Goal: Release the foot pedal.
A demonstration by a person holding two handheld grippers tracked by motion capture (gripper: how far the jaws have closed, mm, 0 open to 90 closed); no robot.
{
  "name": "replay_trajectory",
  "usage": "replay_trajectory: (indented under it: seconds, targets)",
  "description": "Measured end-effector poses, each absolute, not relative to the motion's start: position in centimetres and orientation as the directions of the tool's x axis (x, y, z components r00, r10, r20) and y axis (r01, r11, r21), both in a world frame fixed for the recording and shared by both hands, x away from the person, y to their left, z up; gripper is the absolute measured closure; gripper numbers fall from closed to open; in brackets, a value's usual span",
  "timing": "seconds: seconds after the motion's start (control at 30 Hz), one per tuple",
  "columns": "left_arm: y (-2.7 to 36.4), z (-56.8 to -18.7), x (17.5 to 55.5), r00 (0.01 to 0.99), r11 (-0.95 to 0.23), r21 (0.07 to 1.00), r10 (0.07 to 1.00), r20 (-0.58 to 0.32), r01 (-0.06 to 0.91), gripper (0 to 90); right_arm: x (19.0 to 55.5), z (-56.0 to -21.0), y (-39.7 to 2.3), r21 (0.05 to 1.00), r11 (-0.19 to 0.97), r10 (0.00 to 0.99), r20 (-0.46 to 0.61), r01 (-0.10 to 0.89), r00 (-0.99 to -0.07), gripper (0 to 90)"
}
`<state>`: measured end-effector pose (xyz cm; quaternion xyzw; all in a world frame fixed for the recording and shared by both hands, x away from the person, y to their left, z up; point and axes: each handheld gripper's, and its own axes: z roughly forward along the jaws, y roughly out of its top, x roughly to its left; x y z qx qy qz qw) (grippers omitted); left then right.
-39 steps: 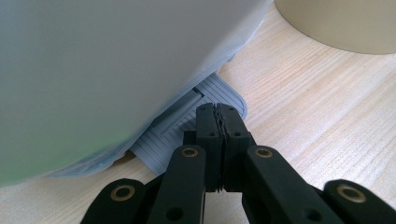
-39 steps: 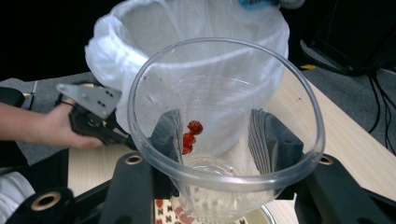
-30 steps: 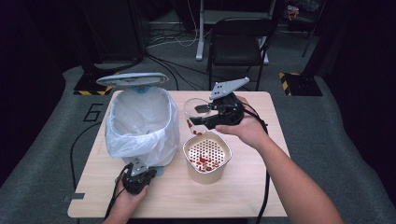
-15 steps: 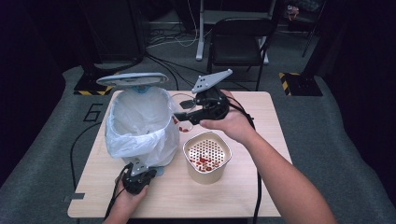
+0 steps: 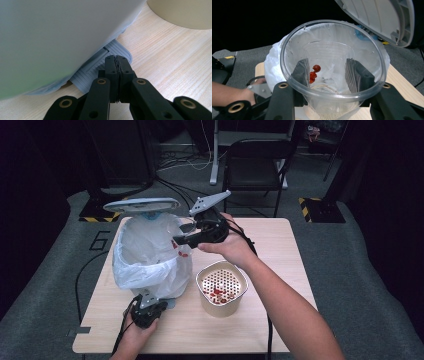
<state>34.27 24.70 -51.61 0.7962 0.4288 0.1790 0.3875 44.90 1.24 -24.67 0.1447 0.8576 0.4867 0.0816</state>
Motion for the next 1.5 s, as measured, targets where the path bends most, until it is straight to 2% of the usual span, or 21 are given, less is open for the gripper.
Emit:
replay_trajectory:
  seconds: [1.03,1.13,1.17,1.2,1.23,1.27,1.3,1.5]
  targets:
    - [24.8,-51.6,34.3,0.570,-0.334,0.768,0.820,-0.049,0.546,88.4,45.7,-26.4,7.8,0.854,0.505,0.324,-0.048,0.129,-0.945,51.8]
    - [24.8,-51.6,34.3,0.572,-0.337,0.768,0.819,-0.046,0.545,88.5,45.8,-26.7,8.4,0.857,0.498,0.336,-0.048,0.134,-0.941,48.0]
    - [24.8,-51.6,34.3,0.572,-0.337,0.768,0.819,-0.046,0.544,88.5,45.9,-26.9,8.6,0.859,0.492,0.340,-0.042,0.140,-0.940,43.8]
    - [24.8,-51.6,34.3,0.571,-0.336,0.768,0.819,-0.047,0.545,88.5,45.9,-27.2,9.2,0.862,0.484,0.359,-0.038,0.151,-0.933,31.5]
    - [24.8,-51.6,34.3,0.571,-0.335,0.768,0.820,-0.048,0.546,88.5,45.9,-27.3,9.3,0.860,0.487,0.358,-0.038,0.152,-0.933,27.8]
    - [24.8,-51.6,34.3,0.571,-0.335,0.768,0.820,-0.048,0.546,88.4,45.9,-27.3,9.3,0.860,0.487,0.358,-0.038,0.152,-0.933,27.8]
    - [24.8,-51.6,34.3,0.568,-0.330,0.768,0.821,-0.053,0.548,88.4,45.8,-27.7,9.7,0.857,0.486,0.367,-0.025,0.169,-0.930,19.3]
    - [24.7,-51.6,34.2,0.567,-0.329,0.768,0.822,-0.053,0.549,88.4,45.6,-27.8,9.3,0.875,0.450,0.384,-0.011,0.177,-0.923,15.1]
